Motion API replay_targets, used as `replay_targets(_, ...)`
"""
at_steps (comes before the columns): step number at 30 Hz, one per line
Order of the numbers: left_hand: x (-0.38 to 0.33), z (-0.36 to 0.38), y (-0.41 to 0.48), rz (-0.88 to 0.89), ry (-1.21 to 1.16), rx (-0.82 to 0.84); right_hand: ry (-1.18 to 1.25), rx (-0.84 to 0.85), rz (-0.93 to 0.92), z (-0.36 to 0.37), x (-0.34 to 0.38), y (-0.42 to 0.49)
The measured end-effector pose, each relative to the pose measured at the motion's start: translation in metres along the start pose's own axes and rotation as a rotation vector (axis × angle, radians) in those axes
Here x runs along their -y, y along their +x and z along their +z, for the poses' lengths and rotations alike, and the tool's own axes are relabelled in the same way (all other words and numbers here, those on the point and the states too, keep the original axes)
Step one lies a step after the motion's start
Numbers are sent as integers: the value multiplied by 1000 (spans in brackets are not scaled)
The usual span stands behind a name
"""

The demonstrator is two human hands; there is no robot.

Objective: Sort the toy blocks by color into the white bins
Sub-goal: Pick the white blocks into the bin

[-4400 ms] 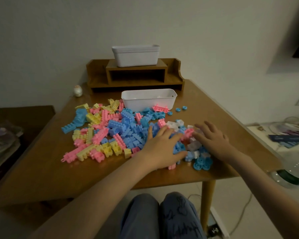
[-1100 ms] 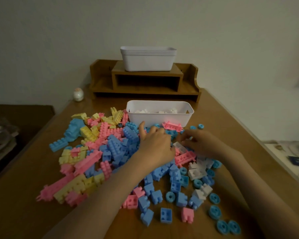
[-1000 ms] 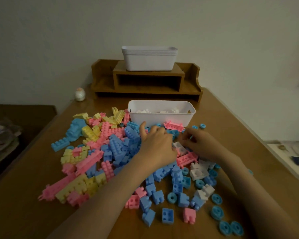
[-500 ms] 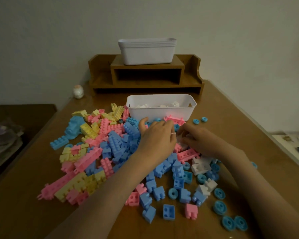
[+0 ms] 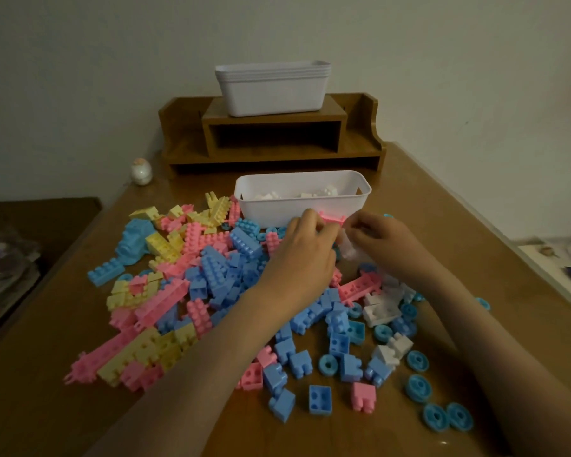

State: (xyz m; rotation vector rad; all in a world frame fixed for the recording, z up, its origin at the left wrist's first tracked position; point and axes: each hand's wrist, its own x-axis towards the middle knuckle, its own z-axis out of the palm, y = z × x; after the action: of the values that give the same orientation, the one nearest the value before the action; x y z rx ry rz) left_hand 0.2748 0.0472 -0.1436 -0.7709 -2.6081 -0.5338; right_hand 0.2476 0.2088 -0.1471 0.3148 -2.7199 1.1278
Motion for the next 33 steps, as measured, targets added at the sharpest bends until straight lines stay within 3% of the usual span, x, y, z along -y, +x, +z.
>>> replay_targets(4,0,1,0,61,35,-36,357,49,114,-4,7,-3)
replay_targets(12,7,-5,8,146,65,-152,539,185,123,3,19,-7)
replay_targets(18,41,-28,48,-36,95,-159,231,17,52,-28,33,45)
replay_targets(22,74,-26,83,-209,156,-29,-92,-26,18,-15,22,80)
replay_targets(25,86,-14,96,-305,143,103,-260,44,23,1,16,86)
replay_targets(29,91,-5,100,-394,-56,129,-215,71,-13,3,16,81)
replay_targets(33,85,-10,92,-340,-64,52,-224,36,-97,-16,18,65)
